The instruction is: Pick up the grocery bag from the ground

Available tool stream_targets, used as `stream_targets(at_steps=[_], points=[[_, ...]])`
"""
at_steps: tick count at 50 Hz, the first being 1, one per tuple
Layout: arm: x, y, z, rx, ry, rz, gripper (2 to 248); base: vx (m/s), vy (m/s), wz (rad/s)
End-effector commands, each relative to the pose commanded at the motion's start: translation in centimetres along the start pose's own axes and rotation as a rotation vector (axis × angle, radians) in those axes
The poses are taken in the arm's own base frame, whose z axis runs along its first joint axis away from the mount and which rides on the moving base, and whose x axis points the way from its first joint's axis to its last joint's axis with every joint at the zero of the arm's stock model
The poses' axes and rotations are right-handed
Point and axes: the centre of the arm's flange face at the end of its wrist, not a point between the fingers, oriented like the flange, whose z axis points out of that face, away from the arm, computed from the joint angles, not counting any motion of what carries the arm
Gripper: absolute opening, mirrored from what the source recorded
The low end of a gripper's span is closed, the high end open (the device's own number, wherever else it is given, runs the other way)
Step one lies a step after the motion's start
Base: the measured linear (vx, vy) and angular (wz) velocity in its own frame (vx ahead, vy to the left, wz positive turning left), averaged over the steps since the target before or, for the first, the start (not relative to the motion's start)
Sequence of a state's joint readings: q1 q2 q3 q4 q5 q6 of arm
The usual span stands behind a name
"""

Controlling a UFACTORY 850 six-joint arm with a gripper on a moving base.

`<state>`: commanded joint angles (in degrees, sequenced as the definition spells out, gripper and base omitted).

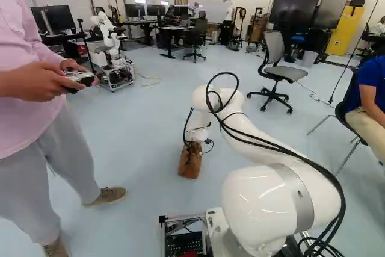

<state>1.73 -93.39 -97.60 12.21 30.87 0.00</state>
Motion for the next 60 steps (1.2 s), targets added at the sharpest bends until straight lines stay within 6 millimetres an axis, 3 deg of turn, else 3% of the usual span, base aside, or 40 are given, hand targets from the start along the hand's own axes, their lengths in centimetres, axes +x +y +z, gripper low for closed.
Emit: stream_targets(at_steps=[15, 16, 20, 21, 25, 26, 30, 31, 36, 37, 41, 42, 60], points=[[-0.17, 0.01, 0.22, 0.0, 0.0, 0.0, 240, 0.0, 0.0, 0.0], [-0.17, 0.01, 0.22, 0.0, 0.0, 0.0, 202, 0.0, 0.0, 0.0], [-0.17, 0.01, 0.22, 0.0, 0.0, 0.0, 202, 0.0, 0.0, 0.0], [-0.17, 0.01, 0.22, 0.0, 0.0, 0.0, 163, 0.0, 0.0, 0.0], [-0.17, 0.01, 0.22, 0.0, 0.0, 0.0, 163, 0.0, 0.0, 0.0], [-0.17, 0.01, 0.22, 0.0, 0.0, 0.0, 125, 0.0, 0.0, 0.0], [-0.17, 0.01, 0.22, 0.0, 0.0, 0.0, 125, 0.0, 0.0, 0.0], [-0.17, 0.01, 0.22, 0.0, 0.0, 0.0, 87, 0.0, 0.0, 0.0], [-0.17, 0.01, 0.22, 0.0, 0.0, 0.0, 87, 0.0, 0.0, 0.0], [-0.17, 0.01, 0.22, 0.0, 0.0, 0.0, 49, 0.0, 0.0, 0.0], [-0.17, 0.01, 0.22, 0.0, 0.0, 0.0, 49, 0.0, 0.0, 0.0], [-0.17, 0.01, 0.22, 0.0, 0.0, 0.0, 21, 0.0, 0.0, 0.0], [-0.17, 0.01, 0.22, 0.0, 0.0, 0.0, 21, 0.0, 0.0, 0.0]])
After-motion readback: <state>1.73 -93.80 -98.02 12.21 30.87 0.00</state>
